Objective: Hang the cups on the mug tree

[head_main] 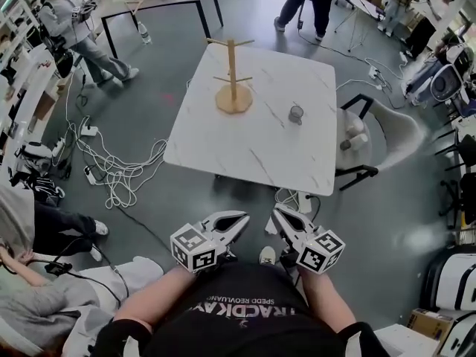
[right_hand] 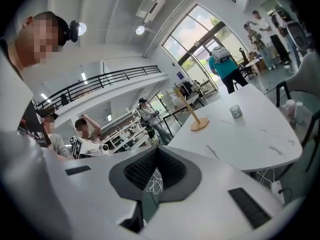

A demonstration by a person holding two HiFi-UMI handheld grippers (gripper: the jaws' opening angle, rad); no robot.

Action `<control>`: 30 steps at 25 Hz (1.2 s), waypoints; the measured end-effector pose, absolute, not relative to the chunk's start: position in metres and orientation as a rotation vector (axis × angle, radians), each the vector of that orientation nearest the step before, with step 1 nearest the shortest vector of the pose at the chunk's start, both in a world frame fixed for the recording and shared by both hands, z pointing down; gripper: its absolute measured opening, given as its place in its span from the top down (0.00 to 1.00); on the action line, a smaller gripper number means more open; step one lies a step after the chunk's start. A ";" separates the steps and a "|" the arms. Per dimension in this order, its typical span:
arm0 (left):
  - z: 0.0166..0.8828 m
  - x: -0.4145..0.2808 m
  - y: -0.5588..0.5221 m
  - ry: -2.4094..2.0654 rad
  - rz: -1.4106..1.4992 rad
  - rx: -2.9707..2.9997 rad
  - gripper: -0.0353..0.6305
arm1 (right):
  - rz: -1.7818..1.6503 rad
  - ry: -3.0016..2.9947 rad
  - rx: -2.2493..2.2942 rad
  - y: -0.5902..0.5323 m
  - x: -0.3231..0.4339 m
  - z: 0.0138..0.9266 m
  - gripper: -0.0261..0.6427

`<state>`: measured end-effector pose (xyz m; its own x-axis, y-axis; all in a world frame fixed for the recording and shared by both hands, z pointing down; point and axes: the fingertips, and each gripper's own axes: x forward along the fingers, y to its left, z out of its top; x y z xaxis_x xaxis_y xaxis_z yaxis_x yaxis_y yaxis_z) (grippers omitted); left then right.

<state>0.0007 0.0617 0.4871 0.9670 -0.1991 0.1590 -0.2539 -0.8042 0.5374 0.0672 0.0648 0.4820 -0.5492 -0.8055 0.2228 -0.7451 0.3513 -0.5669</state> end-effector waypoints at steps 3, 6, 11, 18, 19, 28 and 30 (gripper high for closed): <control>0.488 -0.012 0.051 -0.310 0.123 2.533 0.95 | -0.959 2.497 -1.457 0.053 0.055 0.482 0.95; 0.489 -0.026 0.044 -0.305 0.120 2.538 0.95 | -0.943 2.487 -1.478 0.044 0.045 0.484 0.95; 0.493 -0.046 0.033 -0.314 0.121 2.547 0.95 | -0.915 2.465 -1.517 0.030 0.037 0.487 0.95; 0.492 -0.045 0.018 -0.323 0.125 2.536 0.95 | -0.883 2.464 -1.595 0.007 0.061 0.487 0.95; 0.493 -0.043 0.016 -0.325 0.128 2.536 0.95 | -0.875 2.463 -1.612 0.002 0.068 0.488 0.95; 0.495 -0.018 -0.034 -0.399 0.132 2.516 0.95 | -0.846 2.432 -1.745 -0.068 0.146 0.502 0.95; 0.495 -0.010 -0.045 -0.408 0.125 2.508 0.95 | -0.835 2.433 -1.794 -0.082 0.164 0.507 0.95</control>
